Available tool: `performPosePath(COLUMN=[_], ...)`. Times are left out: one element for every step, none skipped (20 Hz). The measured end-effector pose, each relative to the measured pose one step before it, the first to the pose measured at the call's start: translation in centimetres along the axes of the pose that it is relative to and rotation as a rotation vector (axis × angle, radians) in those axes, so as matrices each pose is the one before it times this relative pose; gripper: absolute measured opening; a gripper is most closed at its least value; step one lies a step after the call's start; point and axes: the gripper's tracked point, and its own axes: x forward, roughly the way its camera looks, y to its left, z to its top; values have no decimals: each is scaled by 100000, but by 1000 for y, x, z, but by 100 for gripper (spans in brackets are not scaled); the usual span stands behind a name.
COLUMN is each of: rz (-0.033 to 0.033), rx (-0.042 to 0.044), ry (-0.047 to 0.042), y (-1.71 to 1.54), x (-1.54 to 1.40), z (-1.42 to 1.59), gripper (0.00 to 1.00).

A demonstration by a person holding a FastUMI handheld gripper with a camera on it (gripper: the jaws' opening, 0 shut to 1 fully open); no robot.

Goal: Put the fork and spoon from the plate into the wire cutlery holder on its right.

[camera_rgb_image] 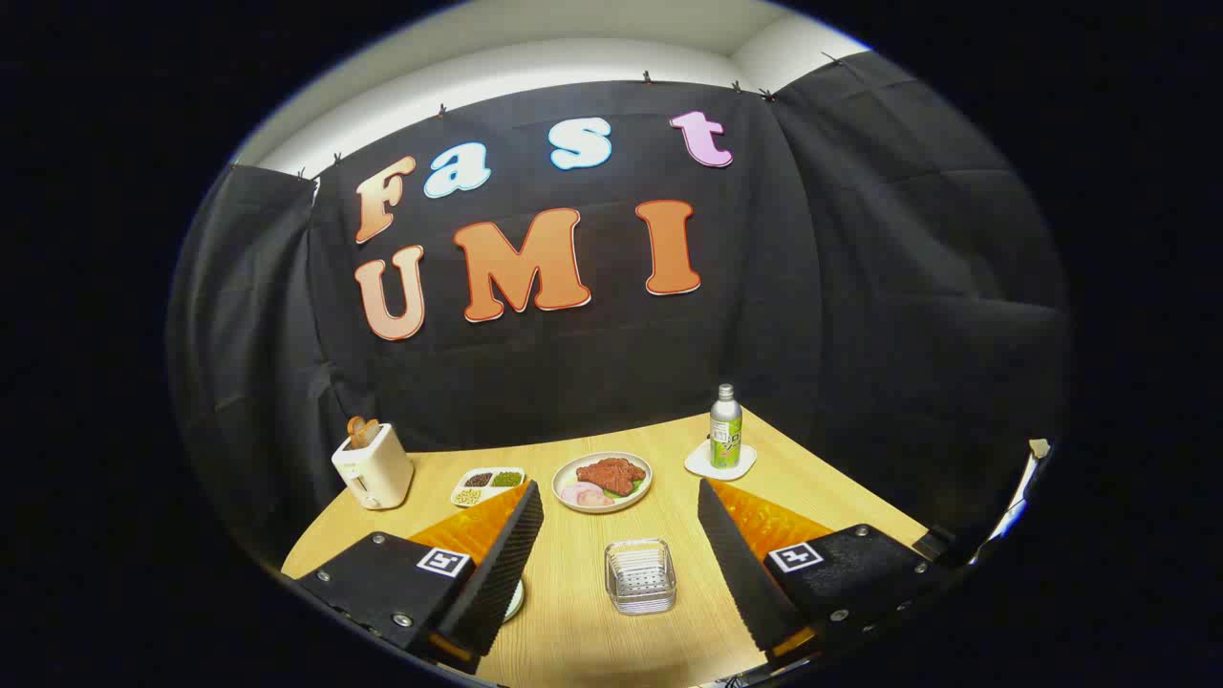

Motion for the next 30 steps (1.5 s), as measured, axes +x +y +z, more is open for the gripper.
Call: performPosePath(rz=[361,133,-96,243,61,475,169,-229,-30,-439,-72,638,427,660,446,800,1197,1674,1749,1375,1353,1665,1493,1251,942,-63,485,505,1167,225], rx=[-125,-65,-439,-433,-147,295,70,-334,-779,-779,-457,-459,-105,113,192,-191,-774,-1366,-1589,-1589,-1371,-942,-606,-559,-878,-1056,-965,-534,-147,-195], ry=[-778,-678,-55,-166,-148,73,431,207,-508,-763,160,448,136,178,615,1315,1674,1349,1848,2883,3521,3373,3492,3955,3741,3830,4471,5044,3799,2448], y=[775,834,761,786,813,825,779,631,679,597,569,875,690,858,764,765,805,877,861,776,610,810,966,708,516,413,485,362,464,346], x=[-55,65,86,80,-26,-16,64,-40,-68,-3,56,-6,48,133,157,215,297,80,258,394,400,481,564,506,654,752,647,480,596,304], z=[361,297,-47,18,59,-44,-170,-147,-85,33,-235,-257,-275,-213,-602,-684,-948,-811,-1017,-1108,-1457,-1187,-1265,-1152,-1392,-1047,-1156,-1222,-1074,-613], gripper=[98,97,97,98,98,97,97,98,98,97,97,98,98,97,97,98,97,98,98,98,97,97,98,98,98,98,98,98,98,98])
